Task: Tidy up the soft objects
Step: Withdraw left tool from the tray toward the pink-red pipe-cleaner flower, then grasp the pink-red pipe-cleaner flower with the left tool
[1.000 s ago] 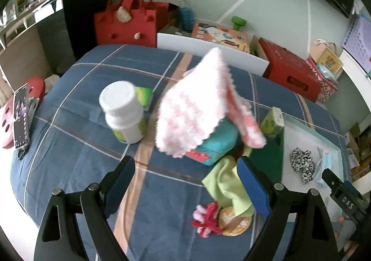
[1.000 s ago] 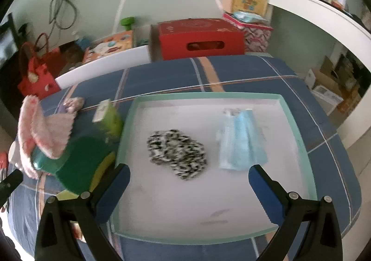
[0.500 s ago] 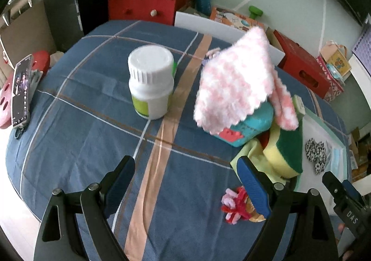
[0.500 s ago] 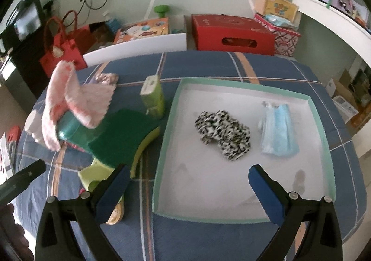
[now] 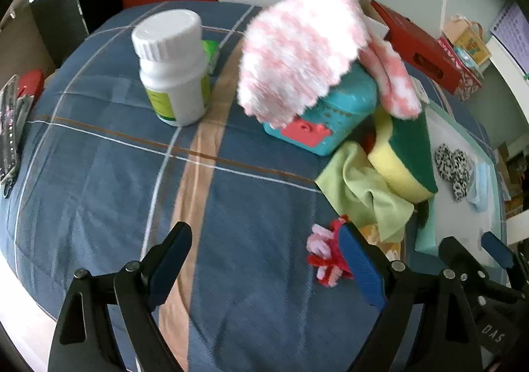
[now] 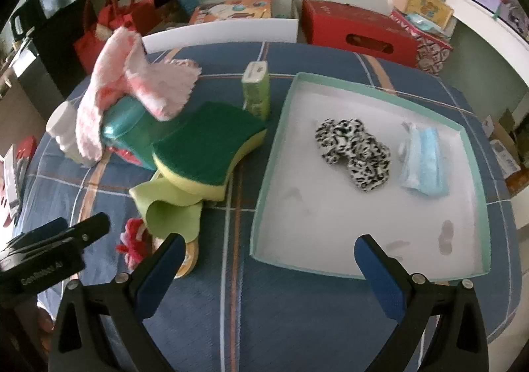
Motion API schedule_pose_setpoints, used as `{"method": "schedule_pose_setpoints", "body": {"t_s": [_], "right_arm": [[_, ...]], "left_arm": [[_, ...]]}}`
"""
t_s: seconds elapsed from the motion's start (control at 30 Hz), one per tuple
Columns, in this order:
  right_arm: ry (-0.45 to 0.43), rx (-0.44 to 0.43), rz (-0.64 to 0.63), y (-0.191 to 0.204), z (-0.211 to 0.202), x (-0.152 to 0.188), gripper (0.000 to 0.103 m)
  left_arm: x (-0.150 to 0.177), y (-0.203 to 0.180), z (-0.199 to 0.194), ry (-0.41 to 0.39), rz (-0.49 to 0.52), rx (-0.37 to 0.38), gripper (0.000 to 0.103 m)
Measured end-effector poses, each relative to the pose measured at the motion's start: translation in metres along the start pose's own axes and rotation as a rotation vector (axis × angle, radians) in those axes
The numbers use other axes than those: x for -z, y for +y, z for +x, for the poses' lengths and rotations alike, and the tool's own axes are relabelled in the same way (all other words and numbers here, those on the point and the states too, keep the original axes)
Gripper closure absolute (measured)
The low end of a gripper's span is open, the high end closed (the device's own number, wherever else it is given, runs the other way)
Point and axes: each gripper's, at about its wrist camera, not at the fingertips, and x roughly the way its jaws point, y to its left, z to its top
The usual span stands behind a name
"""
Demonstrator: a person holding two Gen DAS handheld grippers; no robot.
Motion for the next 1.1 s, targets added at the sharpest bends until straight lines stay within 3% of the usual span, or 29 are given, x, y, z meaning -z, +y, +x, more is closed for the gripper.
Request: {"method": "schedule_pose_setpoints", "body": {"t_s": [0.73, 0.9, 1.1], "right_arm": [[0.038, 0.002, 0.008, -0.015, 0.005, -0.003, 0.000], [0.038, -0.003, 0.010, -0.016, 0.006, -0.003, 0.000], [0.037, -0.001, 0.018, -0.019, 0.005, -0.003, 0.000]], "left_arm": [[0.008, -0.041, 0.059, 0.159, 0.037, 0.042, 0.013], [0.010, -0.048, 0.063, 0.149, 0.040, 0.044, 0.014], [0.008, -0.062, 0.061, 0.138, 0.052, 0.084, 0.040]]}}
